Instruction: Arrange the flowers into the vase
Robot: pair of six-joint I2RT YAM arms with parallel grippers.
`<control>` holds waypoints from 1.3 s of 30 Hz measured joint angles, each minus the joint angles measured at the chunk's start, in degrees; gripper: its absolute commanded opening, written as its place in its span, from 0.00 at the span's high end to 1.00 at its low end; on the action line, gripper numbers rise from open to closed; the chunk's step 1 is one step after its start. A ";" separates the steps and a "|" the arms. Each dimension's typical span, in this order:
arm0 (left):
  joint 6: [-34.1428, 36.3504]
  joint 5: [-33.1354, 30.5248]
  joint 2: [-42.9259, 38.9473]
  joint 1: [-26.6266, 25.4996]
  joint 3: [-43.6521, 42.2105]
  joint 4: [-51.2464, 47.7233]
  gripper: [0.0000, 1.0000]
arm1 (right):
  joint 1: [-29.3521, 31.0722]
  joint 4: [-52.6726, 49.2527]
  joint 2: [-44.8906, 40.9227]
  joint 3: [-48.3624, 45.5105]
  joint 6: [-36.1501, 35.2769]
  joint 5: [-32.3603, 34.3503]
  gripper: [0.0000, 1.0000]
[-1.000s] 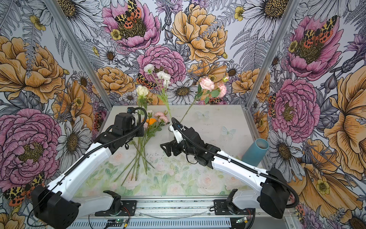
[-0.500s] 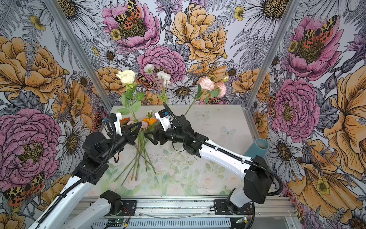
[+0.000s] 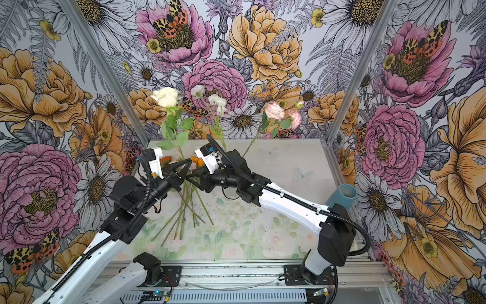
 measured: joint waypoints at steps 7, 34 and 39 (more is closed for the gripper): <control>-0.63 -0.26 -0.20 0.00 -0.79 0.81 0.95 | 1.01 -1.20 0.13 1.40 -0.92 -0.22 1.00; 2.05 2.67 -5.79 0.00 -1.09 -2.21 0.01 | 0.26 -4.81 -3.72 3.56 -21.51 26.69 1.00; 2.27 7.65 -5.68 0.00 -1.73 -3.85 0.01 | -0.79 3.28 -4.66 3.15 -27.43 33.24 1.00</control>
